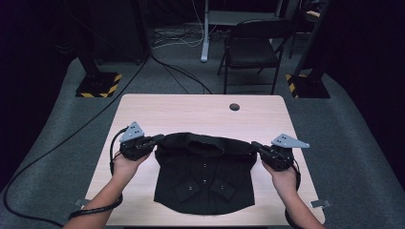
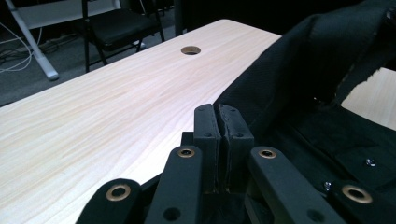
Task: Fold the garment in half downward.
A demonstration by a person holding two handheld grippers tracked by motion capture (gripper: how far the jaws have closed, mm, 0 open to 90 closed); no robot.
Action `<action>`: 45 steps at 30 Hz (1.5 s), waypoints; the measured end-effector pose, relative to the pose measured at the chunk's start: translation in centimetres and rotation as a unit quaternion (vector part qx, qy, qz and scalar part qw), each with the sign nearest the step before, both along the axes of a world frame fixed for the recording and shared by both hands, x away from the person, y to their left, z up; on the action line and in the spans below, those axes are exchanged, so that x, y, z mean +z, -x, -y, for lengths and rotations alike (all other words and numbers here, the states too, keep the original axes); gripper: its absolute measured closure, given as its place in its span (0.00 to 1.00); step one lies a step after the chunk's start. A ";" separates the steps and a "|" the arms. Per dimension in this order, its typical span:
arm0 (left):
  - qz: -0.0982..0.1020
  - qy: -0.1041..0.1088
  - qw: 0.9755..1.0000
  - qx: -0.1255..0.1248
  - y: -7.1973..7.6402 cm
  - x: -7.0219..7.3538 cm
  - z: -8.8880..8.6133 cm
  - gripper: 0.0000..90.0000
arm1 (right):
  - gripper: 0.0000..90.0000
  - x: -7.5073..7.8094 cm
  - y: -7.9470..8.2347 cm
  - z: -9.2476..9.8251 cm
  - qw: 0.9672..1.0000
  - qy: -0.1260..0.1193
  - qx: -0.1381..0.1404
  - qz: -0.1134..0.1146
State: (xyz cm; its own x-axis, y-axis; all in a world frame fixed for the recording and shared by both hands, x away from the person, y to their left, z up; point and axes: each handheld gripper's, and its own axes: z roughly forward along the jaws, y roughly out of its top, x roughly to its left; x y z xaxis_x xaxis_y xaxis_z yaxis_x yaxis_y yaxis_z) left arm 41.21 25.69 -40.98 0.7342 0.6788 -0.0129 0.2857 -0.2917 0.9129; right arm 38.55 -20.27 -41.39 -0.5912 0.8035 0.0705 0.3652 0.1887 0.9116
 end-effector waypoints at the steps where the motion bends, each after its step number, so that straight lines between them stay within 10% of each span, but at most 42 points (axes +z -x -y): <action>1: -0.001 -0.001 1.000 -0.001 0.1 -0.1 0.0 0.95 | 1.00 -0.1 0.1 0.0 1.000 0.001 0.001 -0.001; 45: -0.026 -0.020 0.998 -0.047 3.3 -2.6 0.2 0.95 | 1.00 -2.9 3.9 0.4 0.999 -0.005 0.026 -0.029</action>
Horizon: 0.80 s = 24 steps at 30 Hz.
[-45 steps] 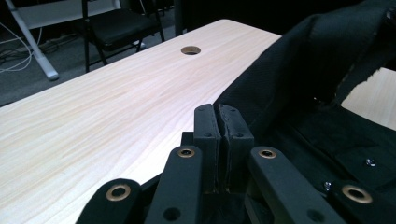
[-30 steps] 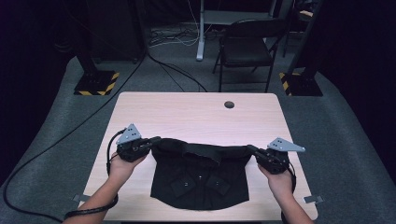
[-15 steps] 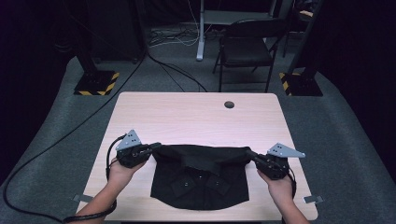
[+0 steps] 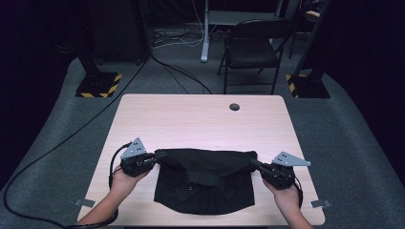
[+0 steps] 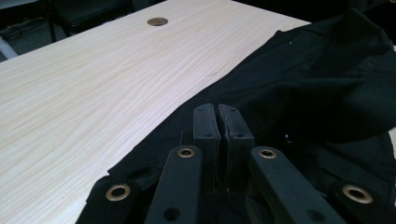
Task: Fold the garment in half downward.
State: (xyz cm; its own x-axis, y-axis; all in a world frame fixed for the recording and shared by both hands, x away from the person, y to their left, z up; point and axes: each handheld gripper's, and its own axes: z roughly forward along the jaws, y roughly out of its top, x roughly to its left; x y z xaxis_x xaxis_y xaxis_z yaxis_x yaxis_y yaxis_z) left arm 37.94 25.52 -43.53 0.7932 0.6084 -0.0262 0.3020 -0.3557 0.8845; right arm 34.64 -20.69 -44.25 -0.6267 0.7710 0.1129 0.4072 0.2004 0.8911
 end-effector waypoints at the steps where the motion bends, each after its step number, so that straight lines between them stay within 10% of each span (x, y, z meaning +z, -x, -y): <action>1: 0.000 -0.001 1.000 -0.001 0.1 -0.1 0.0 0.95 | 1.00 -0.1 0.1 0.0 1.000 0.000 0.000 -0.001; 24: -0.025 -0.022 0.999 -0.017 1.6 -2.0 -0.3 0.95 | 1.00 -1.6 1.4 0.0 0.999 0.028 0.021 -0.033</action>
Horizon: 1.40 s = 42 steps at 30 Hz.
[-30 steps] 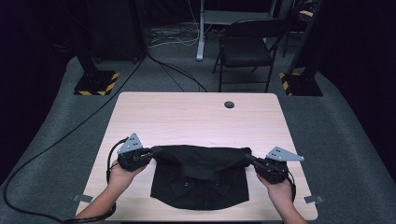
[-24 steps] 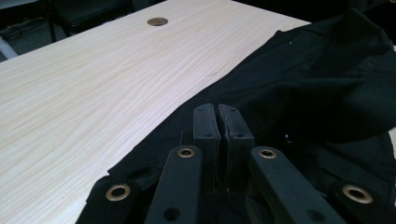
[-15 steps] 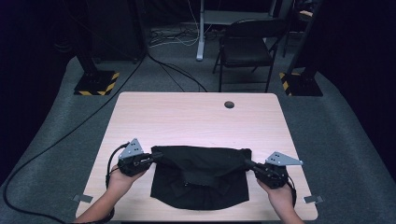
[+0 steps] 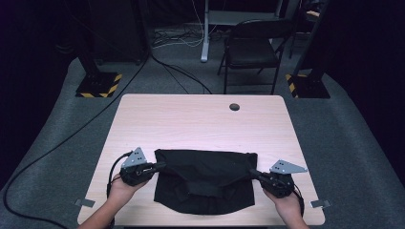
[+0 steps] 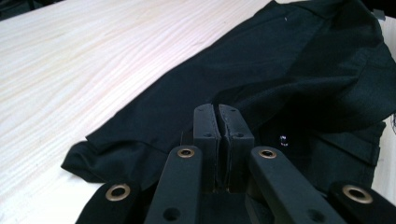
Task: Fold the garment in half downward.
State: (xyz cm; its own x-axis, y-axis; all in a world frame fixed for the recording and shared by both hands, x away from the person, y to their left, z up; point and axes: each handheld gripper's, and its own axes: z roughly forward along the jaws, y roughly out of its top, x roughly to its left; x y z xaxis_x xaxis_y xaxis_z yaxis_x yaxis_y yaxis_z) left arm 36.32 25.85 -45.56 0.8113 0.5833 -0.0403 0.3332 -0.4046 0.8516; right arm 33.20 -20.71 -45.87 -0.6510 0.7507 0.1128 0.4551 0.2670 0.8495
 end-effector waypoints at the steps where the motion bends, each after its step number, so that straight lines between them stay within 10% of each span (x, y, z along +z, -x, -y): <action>1: -0.001 0.000 1.000 0.000 0.1 -0.1 -0.1 0.95 | 1.00 0.0 0.1 0.0 1.000 0.001 0.001 -0.002; 32: -0.046 -0.021 0.999 -0.010 1.0 -2.5 -0.7 0.93 | 0.97 -1.9 0.8 -0.7 0.998 0.033 0.032 -0.047; 42: -0.062 0.003 0.997 -0.034 1.7 -2.0 -1.6 0.61 | 0.88 -1.5 1.1 0.1 0.998 0.026 0.022 -0.050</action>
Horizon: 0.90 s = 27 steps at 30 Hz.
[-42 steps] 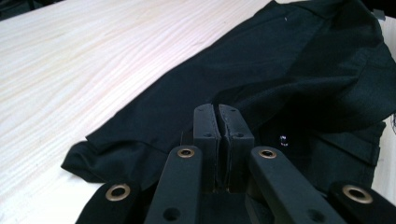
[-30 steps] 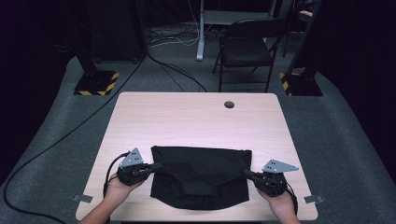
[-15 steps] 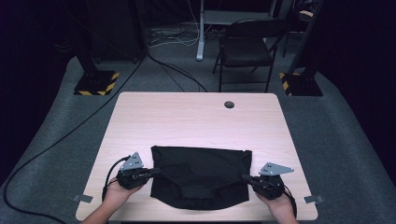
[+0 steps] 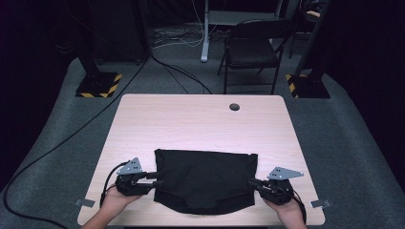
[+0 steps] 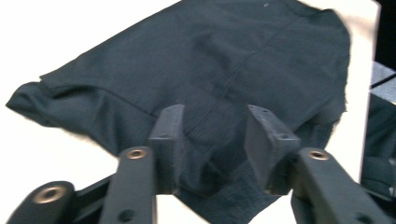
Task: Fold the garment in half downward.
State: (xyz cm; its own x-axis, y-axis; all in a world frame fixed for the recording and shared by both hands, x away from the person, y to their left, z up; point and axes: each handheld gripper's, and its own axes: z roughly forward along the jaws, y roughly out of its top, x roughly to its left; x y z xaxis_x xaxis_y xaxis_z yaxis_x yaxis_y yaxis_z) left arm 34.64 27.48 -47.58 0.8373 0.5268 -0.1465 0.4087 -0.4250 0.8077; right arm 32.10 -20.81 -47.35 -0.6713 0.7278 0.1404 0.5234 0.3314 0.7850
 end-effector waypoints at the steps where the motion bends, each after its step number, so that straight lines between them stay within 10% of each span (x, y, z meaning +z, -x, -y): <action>1: 0.004 -0.003 1.000 -0.002 0.1 0.2 0.0 0.59 | 0.87 0.0 0.0 0.0 1.000 -0.001 0.000 0.000; 27: 0.003 -0.045 0.998 -0.035 -3.2 -1.4 6.8 0.31 | 0.56 -1.6 -2.7 -4.9 0.997 0.016 0.080 -0.004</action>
State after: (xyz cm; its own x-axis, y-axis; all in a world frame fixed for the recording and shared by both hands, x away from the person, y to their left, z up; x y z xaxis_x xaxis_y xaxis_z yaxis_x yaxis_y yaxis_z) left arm 37.85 20.70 -49.03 0.8733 0.4778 -0.0957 0.3705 -0.5235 0.7672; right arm 34.76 -15.91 -48.91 -0.7775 0.6164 0.1247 0.4690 0.4361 0.7680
